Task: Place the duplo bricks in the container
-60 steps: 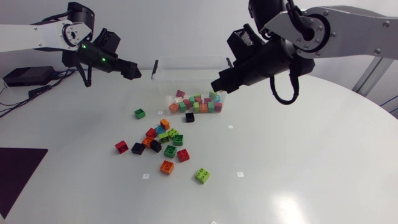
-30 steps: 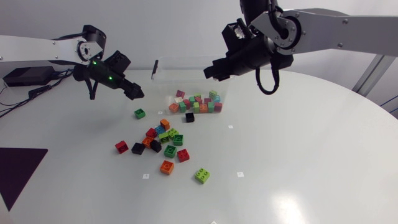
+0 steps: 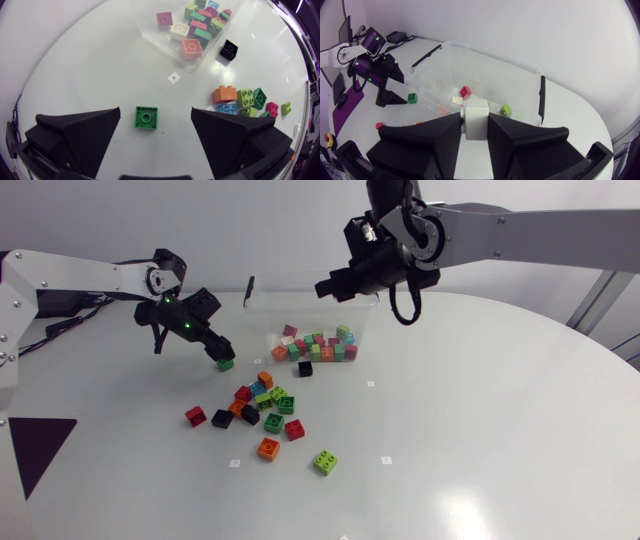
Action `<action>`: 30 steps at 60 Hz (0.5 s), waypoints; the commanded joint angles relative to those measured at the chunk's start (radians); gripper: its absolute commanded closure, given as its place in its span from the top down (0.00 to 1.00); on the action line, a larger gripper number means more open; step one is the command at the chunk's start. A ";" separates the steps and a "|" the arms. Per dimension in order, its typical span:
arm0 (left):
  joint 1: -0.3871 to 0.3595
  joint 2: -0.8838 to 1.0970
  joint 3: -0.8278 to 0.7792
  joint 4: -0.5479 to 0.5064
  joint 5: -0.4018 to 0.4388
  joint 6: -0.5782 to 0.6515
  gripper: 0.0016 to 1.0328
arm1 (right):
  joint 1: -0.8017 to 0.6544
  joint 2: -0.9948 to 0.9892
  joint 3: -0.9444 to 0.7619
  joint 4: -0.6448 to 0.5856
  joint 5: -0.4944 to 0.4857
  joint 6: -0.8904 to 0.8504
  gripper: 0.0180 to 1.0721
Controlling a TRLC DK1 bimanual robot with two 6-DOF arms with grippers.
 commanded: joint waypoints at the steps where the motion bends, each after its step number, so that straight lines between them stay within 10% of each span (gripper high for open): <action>1: 0.010 0.035 0.041 -0.017 0.006 0.042 0.95 | -0.013 0.046 0.044 0.022 0.010 0.029 0.32; 30: 0.020 0.107 0.124 -0.129 -0.037 0.168 0.95 | -0.015 0.175 0.185 0.079 0.041 0.046 0.32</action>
